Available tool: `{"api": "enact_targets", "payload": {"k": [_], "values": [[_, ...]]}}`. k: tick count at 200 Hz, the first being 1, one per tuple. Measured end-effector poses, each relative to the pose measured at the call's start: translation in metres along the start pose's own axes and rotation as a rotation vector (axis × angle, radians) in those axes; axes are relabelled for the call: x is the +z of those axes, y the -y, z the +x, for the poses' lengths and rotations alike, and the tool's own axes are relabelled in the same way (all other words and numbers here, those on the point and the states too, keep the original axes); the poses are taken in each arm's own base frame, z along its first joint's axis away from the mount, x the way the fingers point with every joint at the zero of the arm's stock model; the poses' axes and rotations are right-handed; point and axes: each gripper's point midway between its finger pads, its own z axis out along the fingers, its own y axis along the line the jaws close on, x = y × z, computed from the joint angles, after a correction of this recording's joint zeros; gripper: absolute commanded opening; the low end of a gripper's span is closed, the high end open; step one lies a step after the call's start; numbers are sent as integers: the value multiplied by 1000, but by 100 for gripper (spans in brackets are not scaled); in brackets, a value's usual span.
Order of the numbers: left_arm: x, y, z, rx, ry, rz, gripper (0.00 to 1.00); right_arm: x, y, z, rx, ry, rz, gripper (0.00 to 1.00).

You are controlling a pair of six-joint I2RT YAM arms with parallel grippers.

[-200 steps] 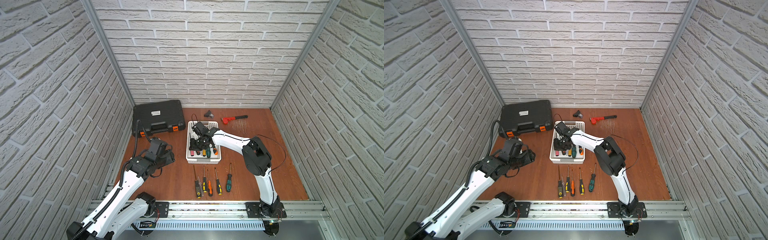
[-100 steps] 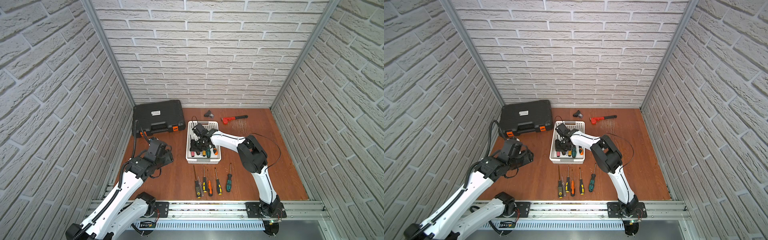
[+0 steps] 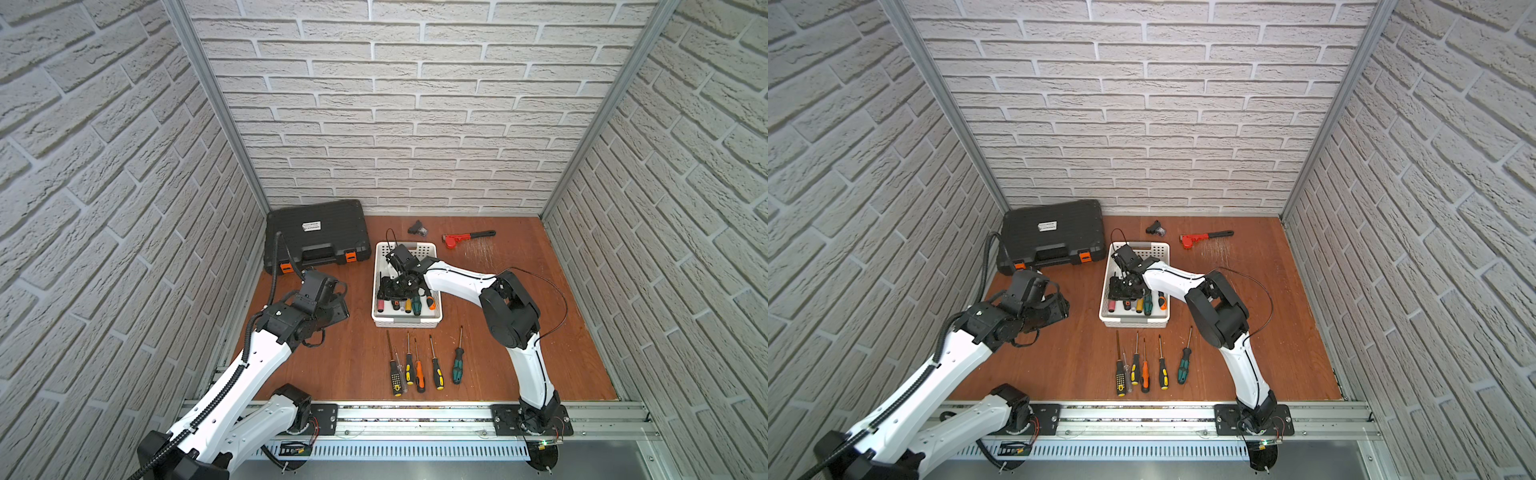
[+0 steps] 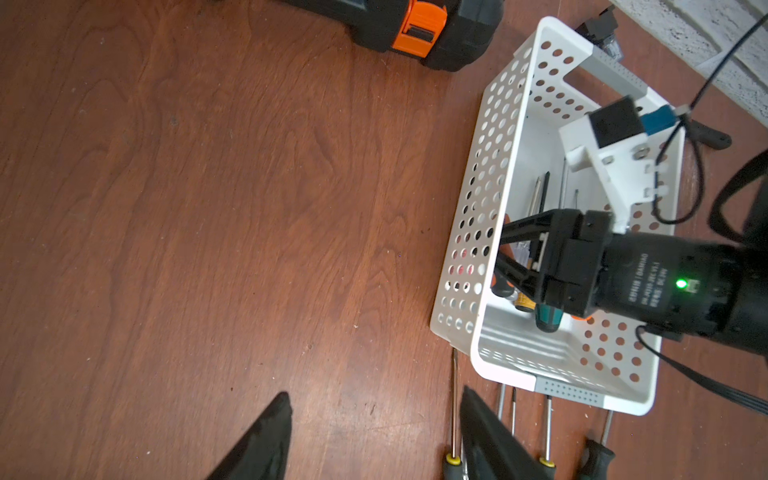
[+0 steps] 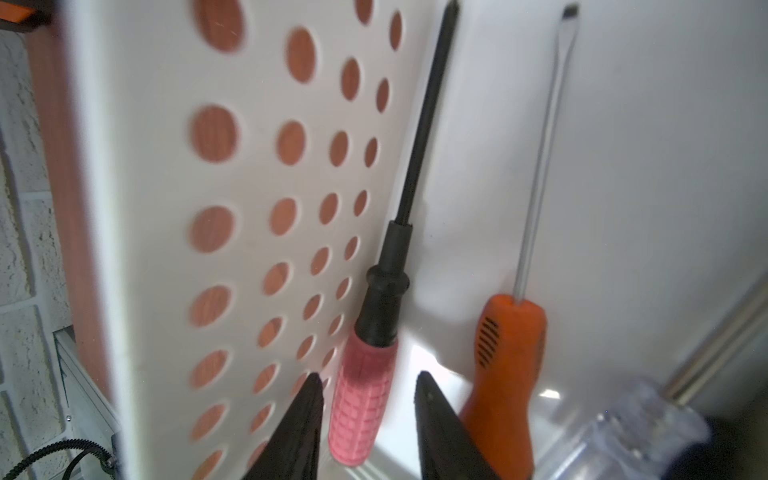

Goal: Put the screwdriver in the bin
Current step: 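Lower the pink-handled screwdriver into the basket and open the right gripper, then reach the left gripper down to the black-yellow screwdriver while the right arm withdraws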

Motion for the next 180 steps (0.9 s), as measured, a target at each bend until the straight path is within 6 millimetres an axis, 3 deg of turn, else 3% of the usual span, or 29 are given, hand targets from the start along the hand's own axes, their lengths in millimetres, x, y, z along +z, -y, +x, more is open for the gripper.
{"api": "enact_targets", "payload": {"k": [19,43,65,84,100,125,156,180], "values": [[1,5,1,12,-26,8,60,-28,-13,-8,-47,48,-15,42],[6,13,8,45,-91,21,59,-83,-36,-13,-118,150,-54,43],[11,20,22,102,-162,20,58,-133,-49,-1,-179,234,-92,44],[12,32,43,175,-217,37,58,-161,-42,17,-212,282,-94,44],[9,47,65,250,-245,72,58,-171,-25,38,-224,297,-74,46],[11,65,118,342,-310,138,57,-171,11,71,-216,273,-4,46],[19,68,178,409,-395,125,58,-173,34,89,-210,268,46,46],[21,78,209,423,-432,131,58,-178,49,101,-192,287,70,47]]}}
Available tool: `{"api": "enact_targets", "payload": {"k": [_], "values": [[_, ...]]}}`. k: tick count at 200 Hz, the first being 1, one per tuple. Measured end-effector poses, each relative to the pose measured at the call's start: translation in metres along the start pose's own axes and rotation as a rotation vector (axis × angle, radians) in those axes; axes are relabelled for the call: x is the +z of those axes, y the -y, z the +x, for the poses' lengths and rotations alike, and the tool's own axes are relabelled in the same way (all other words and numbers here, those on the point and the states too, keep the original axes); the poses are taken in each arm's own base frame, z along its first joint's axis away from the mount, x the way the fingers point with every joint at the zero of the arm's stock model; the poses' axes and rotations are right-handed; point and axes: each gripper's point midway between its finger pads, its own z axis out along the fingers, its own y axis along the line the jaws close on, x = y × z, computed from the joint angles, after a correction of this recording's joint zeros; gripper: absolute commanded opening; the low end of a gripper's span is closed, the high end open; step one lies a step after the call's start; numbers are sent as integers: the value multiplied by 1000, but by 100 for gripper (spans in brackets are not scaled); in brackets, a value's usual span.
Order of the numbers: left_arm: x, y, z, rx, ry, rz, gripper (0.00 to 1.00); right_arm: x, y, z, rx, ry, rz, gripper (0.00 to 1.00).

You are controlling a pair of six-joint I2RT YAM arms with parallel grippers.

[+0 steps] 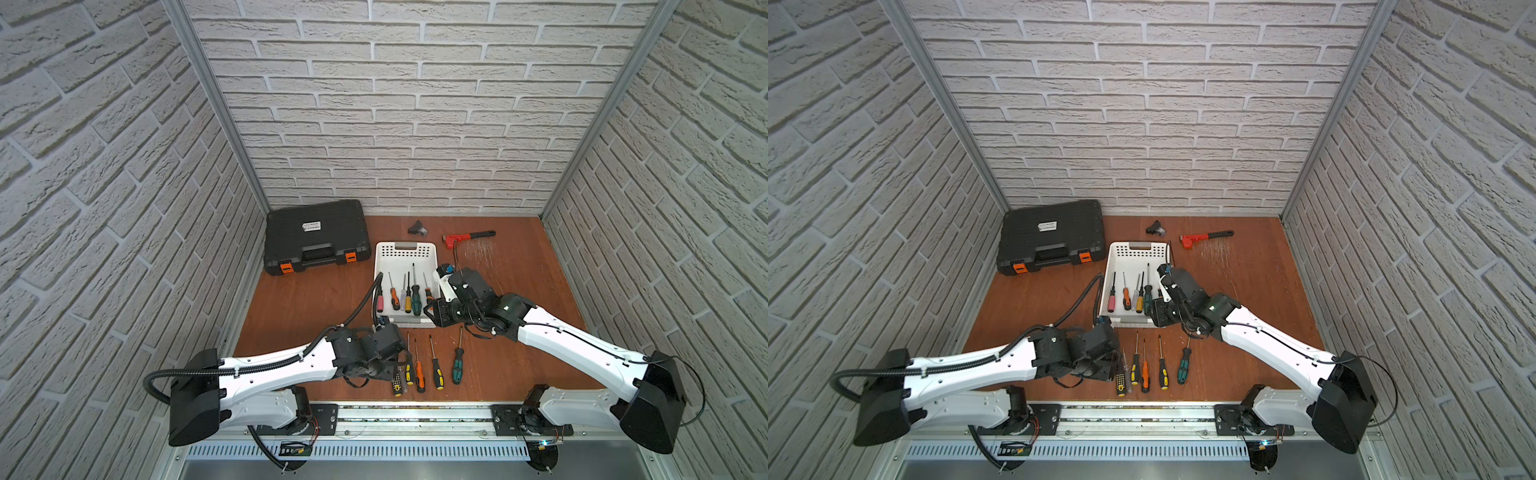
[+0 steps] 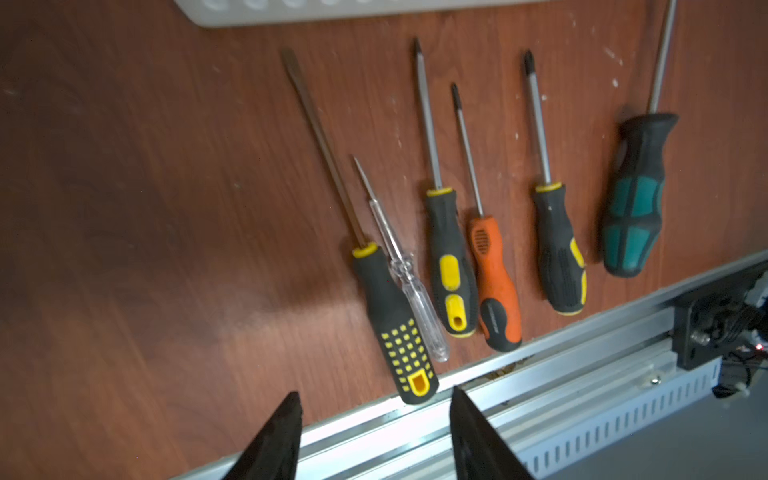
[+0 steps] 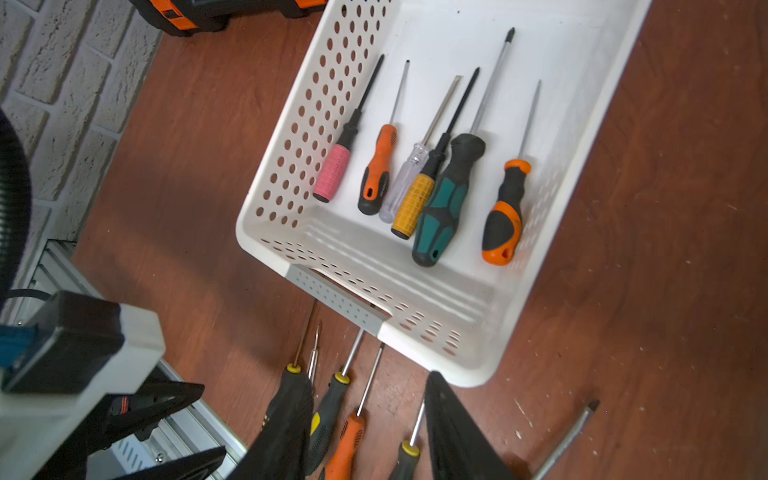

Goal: Put the screwdriver in the bin
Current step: 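Reach the left gripper down to the black-yellow screwdriver while the right arm withdraws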

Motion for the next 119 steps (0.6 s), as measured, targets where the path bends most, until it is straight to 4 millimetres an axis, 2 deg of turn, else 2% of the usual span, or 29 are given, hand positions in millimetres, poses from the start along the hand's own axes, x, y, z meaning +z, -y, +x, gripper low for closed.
{"api": "enact_targets", "payload": {"k": [26,64,119], "values": [[17,10,7,-35,-12,7,57,0,9,10,29,-2,20,47],[28,7,9,-83,-22,-16,57,3,13,16,48,-13,32,47],[42,-2,9,-121,-33,-70,48,3,15,14,56,-5,42,46]]}}
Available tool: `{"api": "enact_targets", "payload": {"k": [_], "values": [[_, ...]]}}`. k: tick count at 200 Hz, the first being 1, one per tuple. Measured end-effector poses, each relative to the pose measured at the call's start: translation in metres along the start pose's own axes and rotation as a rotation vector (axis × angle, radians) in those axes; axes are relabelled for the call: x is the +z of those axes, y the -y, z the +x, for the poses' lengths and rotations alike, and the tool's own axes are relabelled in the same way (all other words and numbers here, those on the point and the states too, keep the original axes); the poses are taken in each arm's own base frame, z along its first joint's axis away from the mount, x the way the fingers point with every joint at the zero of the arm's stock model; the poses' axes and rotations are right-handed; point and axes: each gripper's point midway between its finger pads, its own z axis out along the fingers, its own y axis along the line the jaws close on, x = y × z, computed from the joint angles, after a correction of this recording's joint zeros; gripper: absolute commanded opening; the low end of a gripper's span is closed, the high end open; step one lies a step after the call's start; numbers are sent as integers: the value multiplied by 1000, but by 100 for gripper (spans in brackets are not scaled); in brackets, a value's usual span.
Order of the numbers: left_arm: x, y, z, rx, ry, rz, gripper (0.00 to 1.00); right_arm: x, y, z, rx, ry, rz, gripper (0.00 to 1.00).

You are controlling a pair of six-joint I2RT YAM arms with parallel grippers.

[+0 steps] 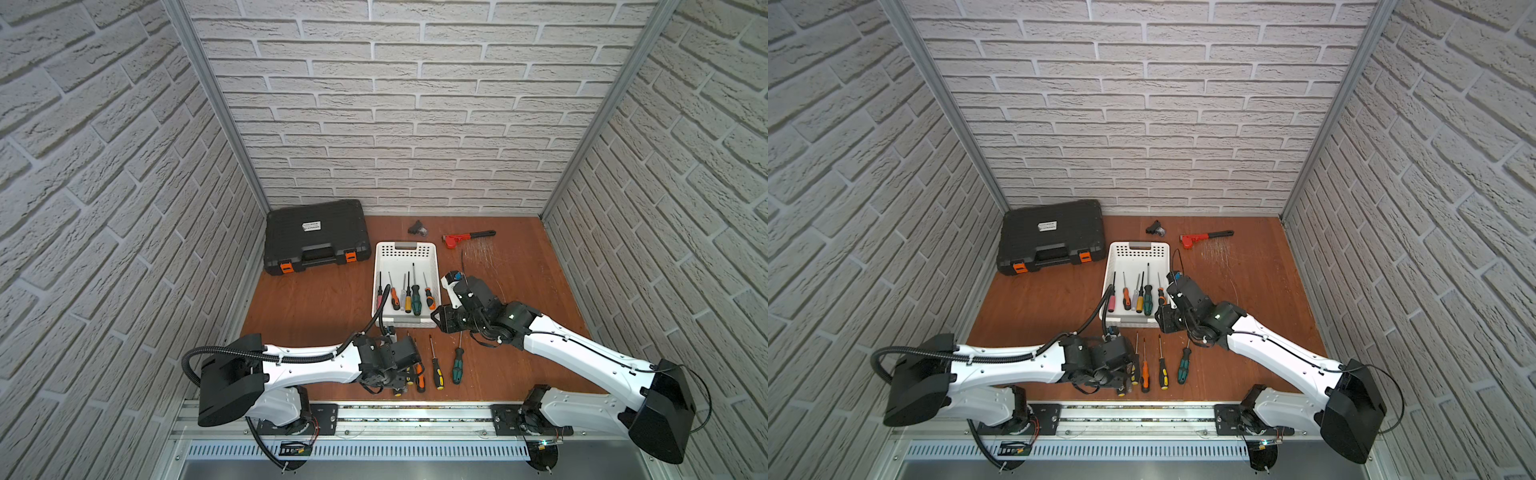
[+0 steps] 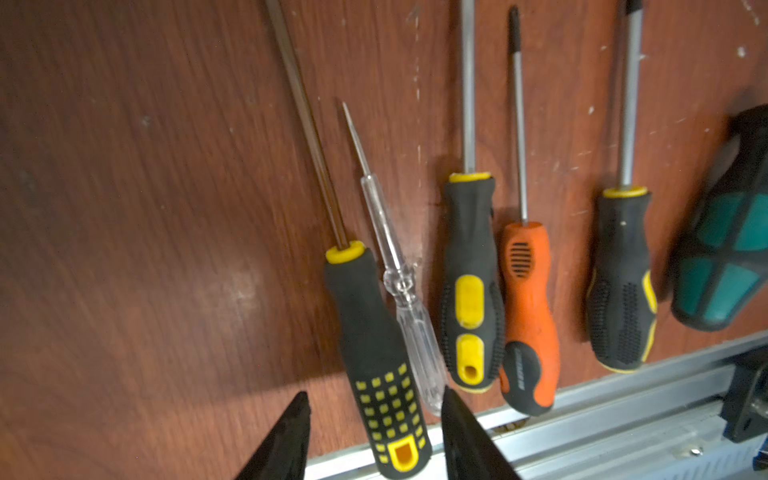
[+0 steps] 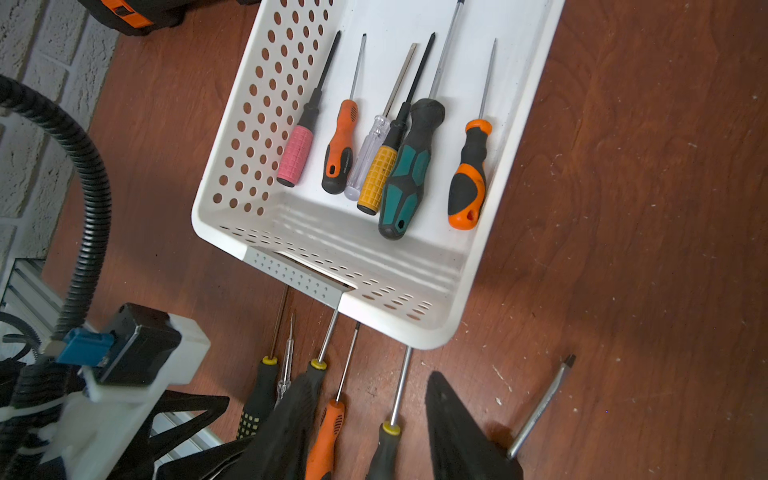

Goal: Put the screwdriver in the bin
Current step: 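Reach the left gripper down to the black-yellow screwdriver while the right arm withdraws, then close the left gripper on the black-yellow screwdriver handle and lift it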

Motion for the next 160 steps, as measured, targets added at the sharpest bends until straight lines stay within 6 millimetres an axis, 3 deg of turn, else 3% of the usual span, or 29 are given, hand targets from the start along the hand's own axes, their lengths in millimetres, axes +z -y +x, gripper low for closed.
{"api": "enact_targets", "payload": {"k": [102,124,148,160], "values": [[18,-15,-2,-29,-16,-62,37,0,1,0,18,2,4,46],[21,-16,-3,-30,-18,-67,27,0,1,0,19,1,4,46],[21,-16,-3,-28,-17,-64,9,1,1,0,19,1,5,46],[21,-16,-3,-29,-15,-58,7,0,1,0,19,1,4,46]]}}
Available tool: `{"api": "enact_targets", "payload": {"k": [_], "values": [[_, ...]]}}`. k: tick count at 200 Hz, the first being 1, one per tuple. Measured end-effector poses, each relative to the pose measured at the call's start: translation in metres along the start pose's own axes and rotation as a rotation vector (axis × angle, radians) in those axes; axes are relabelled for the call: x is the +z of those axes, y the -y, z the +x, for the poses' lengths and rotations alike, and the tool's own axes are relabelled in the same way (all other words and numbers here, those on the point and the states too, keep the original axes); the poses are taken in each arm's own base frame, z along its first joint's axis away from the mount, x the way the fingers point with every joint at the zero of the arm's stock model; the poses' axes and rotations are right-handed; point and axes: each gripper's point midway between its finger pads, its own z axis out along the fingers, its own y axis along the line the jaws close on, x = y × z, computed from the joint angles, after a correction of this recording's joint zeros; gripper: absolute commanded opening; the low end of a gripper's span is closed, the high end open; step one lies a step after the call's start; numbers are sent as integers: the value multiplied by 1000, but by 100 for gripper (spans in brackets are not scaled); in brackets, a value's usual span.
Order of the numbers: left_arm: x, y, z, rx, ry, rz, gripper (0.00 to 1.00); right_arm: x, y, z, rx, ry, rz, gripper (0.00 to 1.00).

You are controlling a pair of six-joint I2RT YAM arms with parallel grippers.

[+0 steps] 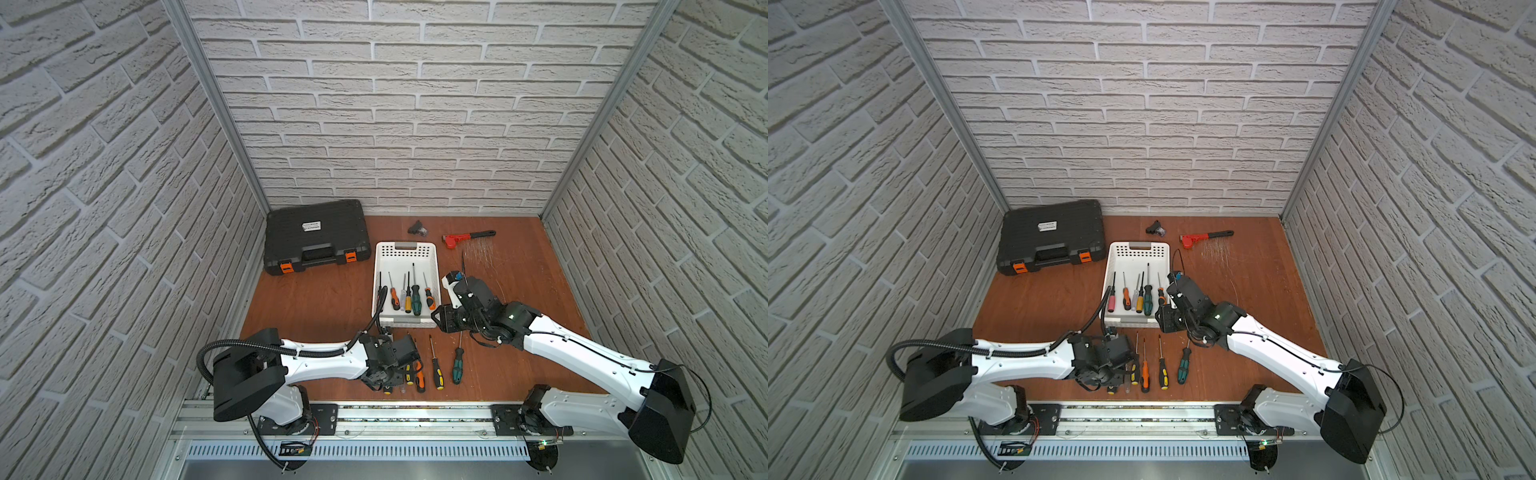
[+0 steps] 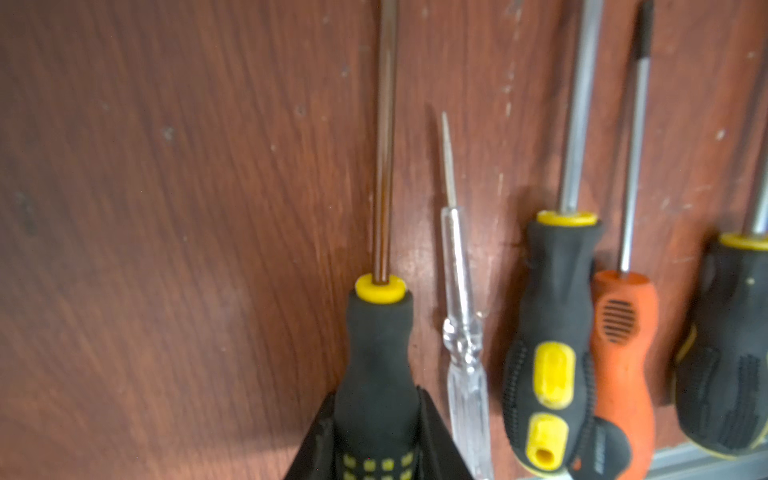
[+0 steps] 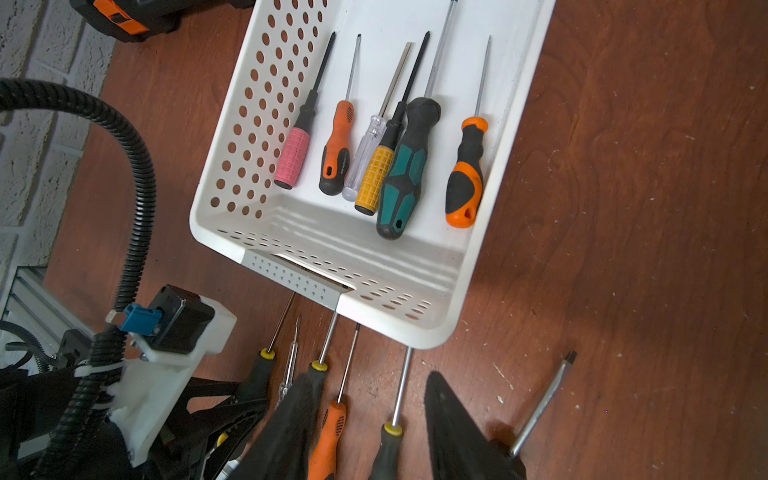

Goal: Put the screwdriver in the bin
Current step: 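Close the left gripper on the black-yellow screwdriver handle and lift it, then carry the black-yellow screwdriver over the basket with the left gripper and lower it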

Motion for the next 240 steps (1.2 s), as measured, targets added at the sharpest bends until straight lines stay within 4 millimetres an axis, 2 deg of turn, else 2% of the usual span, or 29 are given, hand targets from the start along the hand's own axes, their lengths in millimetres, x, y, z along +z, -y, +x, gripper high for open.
{"api": "enact_targets", "payload": {"k": [22,43,63,88,105,121,145,164,176,190,214,240], "values": [[-2,-4,1,-3,7,11,7,1,0,0,0,0,0,46],[-9,-26,8,-25,4,-26,6,5,1,0,0,-6,8,46],[-26,-47,11,-62,19,-50,6,12,6,1,-7,-18,44,46],[-53,-67,-1,-126,73,-51,7,10,12,-5,-25,-11,86,47],[-78,-80,-22,-173,125,-52,8,6,11,-15,-28,10,86,48],[-104,-80,-50,-200,184,-14,8,3,13,-24,-17,25,80,48],[-149,-64,-104,-191,281,55,8,2,15,-28,7,23,63,48],[-168,-41,-141,-118,319,82,8,2,15,-28,20,16,50,48],[-170,-25,-163,-65,317,89,7,2,15,-27,22,10,46,48],[-161,-5,-186,-10,301,99,7,2,15,-25,27,2,48,47],[-131,18,-217,55,268,99,7,0,18,-20,39,-13,57,48],[-91,26,-230,74,208,105,6,-7,23,-11,60,-9,54,48]]}}
